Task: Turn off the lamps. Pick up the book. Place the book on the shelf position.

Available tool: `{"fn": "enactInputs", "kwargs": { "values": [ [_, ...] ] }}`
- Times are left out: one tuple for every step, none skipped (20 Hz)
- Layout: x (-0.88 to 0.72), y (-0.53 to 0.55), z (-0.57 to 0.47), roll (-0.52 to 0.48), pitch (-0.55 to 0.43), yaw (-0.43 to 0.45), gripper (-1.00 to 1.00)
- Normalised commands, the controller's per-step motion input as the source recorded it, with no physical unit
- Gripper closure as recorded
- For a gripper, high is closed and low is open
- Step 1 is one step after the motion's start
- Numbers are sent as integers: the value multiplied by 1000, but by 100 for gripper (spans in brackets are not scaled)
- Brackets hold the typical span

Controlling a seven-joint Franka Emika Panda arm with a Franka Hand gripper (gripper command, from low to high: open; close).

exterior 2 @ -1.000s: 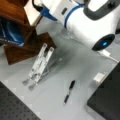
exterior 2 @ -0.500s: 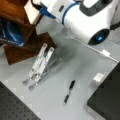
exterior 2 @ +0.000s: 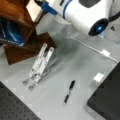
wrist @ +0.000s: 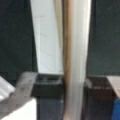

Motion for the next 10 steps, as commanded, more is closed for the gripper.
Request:
{"fn": "enactInputs", "kwargs": {
  "values": [
    [-289, -132, 40, -1, -92, 254, 100],
    [-287, -144, 30, -12, -76, 248, 100],
    [-285, -160, 17, -22, -73, 243, 100],
    [-277, -168, 9, -28, -70, 236, 100],
    [-271, -176, 0, -27, -74, 231, 100],
    [-265, -186, -9, -29, -74, 226, 100],
    [-255, -187, -9, -32, -74, 224, 100],
    [-245, -181, -4, -35, -75, 225, 100],
    [-234, -171, 4, -38, -77, 226, 100],
    [-224, -170, 15, -29, -86, 221, 100]
  ]
}}
